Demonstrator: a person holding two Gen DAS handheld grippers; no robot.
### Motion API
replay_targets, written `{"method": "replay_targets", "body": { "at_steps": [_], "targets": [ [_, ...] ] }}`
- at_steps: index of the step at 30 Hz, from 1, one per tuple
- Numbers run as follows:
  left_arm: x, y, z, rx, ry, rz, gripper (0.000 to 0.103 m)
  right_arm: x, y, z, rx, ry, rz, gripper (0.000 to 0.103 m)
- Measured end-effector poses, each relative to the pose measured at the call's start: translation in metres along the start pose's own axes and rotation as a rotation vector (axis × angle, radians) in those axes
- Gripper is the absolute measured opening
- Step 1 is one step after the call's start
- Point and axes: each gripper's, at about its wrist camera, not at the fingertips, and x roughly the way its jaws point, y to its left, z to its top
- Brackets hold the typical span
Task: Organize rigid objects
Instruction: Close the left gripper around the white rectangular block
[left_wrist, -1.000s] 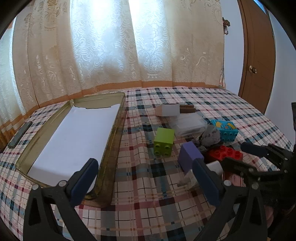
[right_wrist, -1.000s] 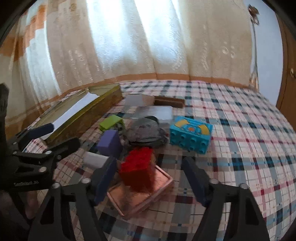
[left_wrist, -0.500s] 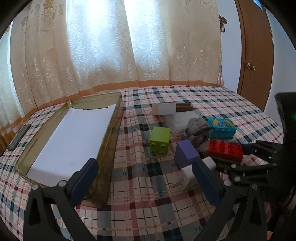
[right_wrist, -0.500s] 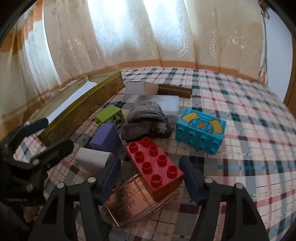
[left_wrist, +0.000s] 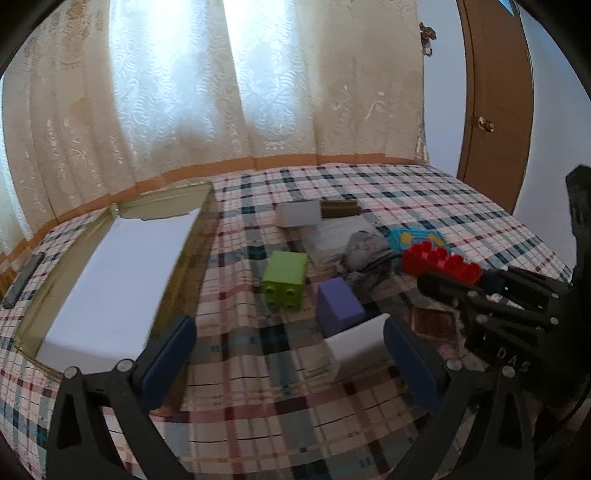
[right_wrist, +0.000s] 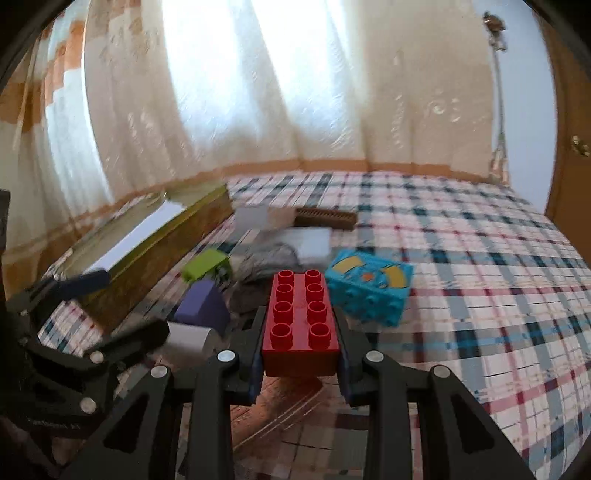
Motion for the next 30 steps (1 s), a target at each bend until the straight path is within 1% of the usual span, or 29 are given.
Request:
{"method": "replay_targets", "body": {
  "at_steps": [3,6,10,11,13,14,15,16,18,20,25,30],
  "targets": [
    [0.007,-0.007,0.001,0.011,0.025,-0.016,0.103,-0.006,-0.007,0.001,0.042,-0.035,-0.029,0.034],
    [0.015,-0.014,0.002,0.019,0.058,-0.021,0.103,-0.009,-0.015,0.002,0.082,-0.049,-0.034,0.034],
    [0.024,-0.019,0.005,0.022,0.082,-0.020,0.103,-0.009,-0.015,0.003,0.084,-0.050,-0.034,0.034],
    [0.026,-0.020,0.005,0.025,0.094,-0.030,0.102,-0.009,-0.015,0.003,0.084,-0.049,-0.034,0.034],
    [0.033,-0.019,0.005,0.022,0.134,-0.047,0.099,-0.007,-0.016,0.003,0.083,-0.041,-0.032,0.034],
    [0.036,-0.017,0.005,0.010,0.149,-0.055,0.090,-0.007,-0.016,0.003,0.083,-0.037,-0.032,0.034],
    [0.039,-0.014,0.004,-0.006,0.164,-0.079,0.081,-0.006,-0.016,0.003,0.083,-0.037,-0.032,0.034],
    [0.040,-0.014,0.003,-0.013,0.168,-0.092,0.075,-0.006,-0.015,0.003,0.081,-0.037,-0.032,0.034],
    [0.040,-0.013,0.001,-0.019,0.168,-0.104,0.048,-0.006,-0.015,0.002,0.074,-0.034,-0.036,0.034],
    [0.037,-0.014,0.000,-0.011,0.160,-0.101,0.048,-0.006,-0.013,0.002,0.066,-0.034,-0.041,0.034],
    [0.028,-0.018,0.000,0.019,0.112,-0.103,0.048,-0.006,-0.012,0.001,0.059,-0.038,-0.053,0.034],
    [0.019,-0.011,0.003,-0.002,0.057,-0.102,0.048,-0.008,-0.013,0.000,0.064,-0.050,-0.057,0.034]
  ]
}}
